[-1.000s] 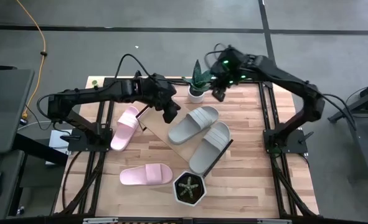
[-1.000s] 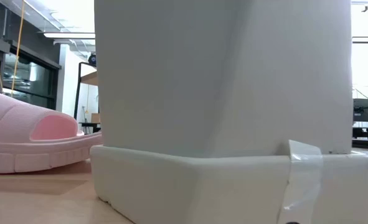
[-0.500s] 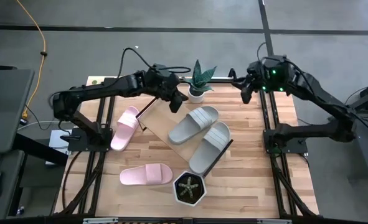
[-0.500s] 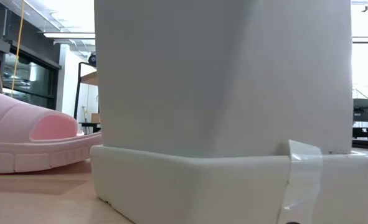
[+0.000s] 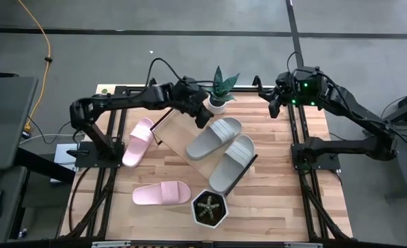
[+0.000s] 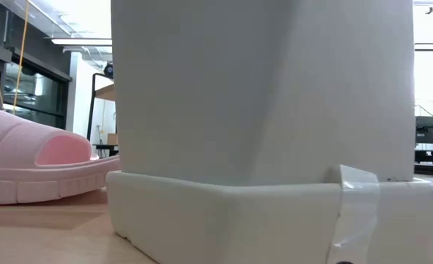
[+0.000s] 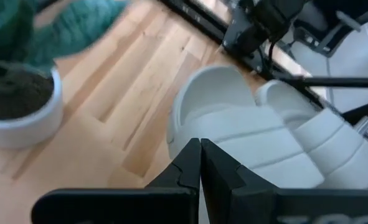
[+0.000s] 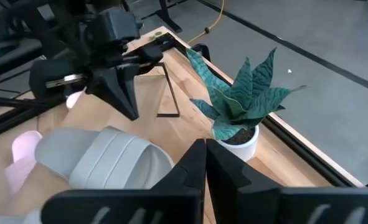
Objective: Pick and place slides into the shelf
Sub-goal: Put the gray slipper on the shelf
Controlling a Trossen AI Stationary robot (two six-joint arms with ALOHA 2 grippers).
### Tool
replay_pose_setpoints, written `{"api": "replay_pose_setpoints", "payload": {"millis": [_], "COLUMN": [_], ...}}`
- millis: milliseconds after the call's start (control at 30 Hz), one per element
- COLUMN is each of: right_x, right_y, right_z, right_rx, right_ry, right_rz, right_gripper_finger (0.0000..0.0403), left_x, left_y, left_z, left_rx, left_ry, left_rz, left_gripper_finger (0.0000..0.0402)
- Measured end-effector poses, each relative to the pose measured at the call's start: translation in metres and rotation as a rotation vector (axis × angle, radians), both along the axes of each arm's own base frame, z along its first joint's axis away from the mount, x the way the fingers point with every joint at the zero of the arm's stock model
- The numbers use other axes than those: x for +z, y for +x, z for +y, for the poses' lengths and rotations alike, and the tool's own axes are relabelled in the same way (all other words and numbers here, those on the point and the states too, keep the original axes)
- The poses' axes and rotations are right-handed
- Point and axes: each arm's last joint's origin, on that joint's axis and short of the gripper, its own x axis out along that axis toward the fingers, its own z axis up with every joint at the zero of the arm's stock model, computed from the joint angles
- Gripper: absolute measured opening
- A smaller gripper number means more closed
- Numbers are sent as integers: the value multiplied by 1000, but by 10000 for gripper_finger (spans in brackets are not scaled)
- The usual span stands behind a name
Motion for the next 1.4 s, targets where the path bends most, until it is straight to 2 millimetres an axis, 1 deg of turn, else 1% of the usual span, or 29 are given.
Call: {"api": "replay_pose_setpoints", "payload": {"millis": [233,367,667,1200,1400], "right_x": [0,0,0,-3,-3], "right_y": [0,0,0,-2,-2], "right_z": [0,0,0,0,-1], "right_rx": [-2,-2,-3,-17,-25], "right_ry": [-14,-14,-14,-10,-30], "right_rz": [6,6,7,39,49], "right_gripper_finger": [1,0,0,0,0], "left_x": [-5,-9,-12,-11,-12], "left_y": [3,8,8,7,6], "left_z": [-5,-11,-21,-27,-28], "left_rx": [-19,-43,-91,-230,-256], "left_ry": [-12,-17,-27,-134,-136], "left_rz": [28,38,79,46,44], "left_gripper_finger": [0,0,1,1,1]}}
